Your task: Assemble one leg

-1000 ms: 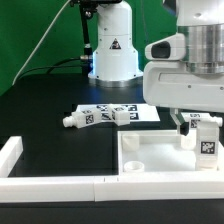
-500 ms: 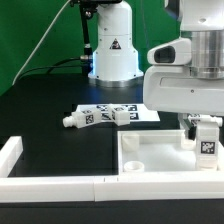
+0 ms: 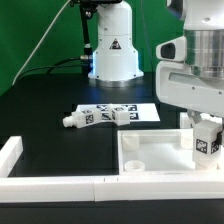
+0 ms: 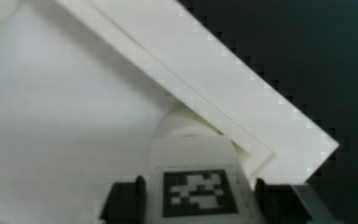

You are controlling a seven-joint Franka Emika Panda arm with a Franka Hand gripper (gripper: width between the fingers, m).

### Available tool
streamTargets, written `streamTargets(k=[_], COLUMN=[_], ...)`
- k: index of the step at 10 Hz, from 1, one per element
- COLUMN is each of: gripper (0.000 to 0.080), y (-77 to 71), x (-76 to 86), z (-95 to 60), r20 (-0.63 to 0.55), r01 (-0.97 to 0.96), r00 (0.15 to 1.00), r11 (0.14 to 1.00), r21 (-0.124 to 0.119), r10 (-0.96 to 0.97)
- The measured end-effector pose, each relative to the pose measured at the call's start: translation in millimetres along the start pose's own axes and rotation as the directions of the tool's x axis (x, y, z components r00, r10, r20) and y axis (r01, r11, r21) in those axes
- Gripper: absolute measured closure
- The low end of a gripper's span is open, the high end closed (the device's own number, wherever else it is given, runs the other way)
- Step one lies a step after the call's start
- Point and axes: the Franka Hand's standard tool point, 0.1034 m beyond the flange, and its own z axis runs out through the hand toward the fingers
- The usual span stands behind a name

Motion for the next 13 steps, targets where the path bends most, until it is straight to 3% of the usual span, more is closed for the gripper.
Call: streamTargets(k=[2,4,6,7,8,9,10,13], gripper=[0.0515,0.0515,0.0514,0.0463,0.0322,0.0322,0.0189,0.0152], y=[0.3,-1.8,-3.9,-3.8,-3.9,-4.7,-5.3,-4.3], x=[-1.6,-1.4,0.9,0.9,-0.2,-3.3,-4.2,-1.5], z=[1.1,2.4,2.0,2.2,2.3,2.6,2.6,1.3], r20=[0.010,0.025,0.037,0.036,0.032,0.031,0.028,0.019], r01=[-0.315,-0.569,-0.619,-0.602,-0.528,-0.428,-0.298,0.068], r00=[0.949,0.822,0.785,0.798,0.849,0.903,0.954,0.997], r11=[0.949,0.822,0.785,0.798,0.849,0.903,0.954,0.997], r21=[-0.001,0.004,0.020,0.020,0.022,0.023,0.028,0.035], r10=[0.315,0.569,0.618,0.602,0.528,0.428,0.297,-0.069])
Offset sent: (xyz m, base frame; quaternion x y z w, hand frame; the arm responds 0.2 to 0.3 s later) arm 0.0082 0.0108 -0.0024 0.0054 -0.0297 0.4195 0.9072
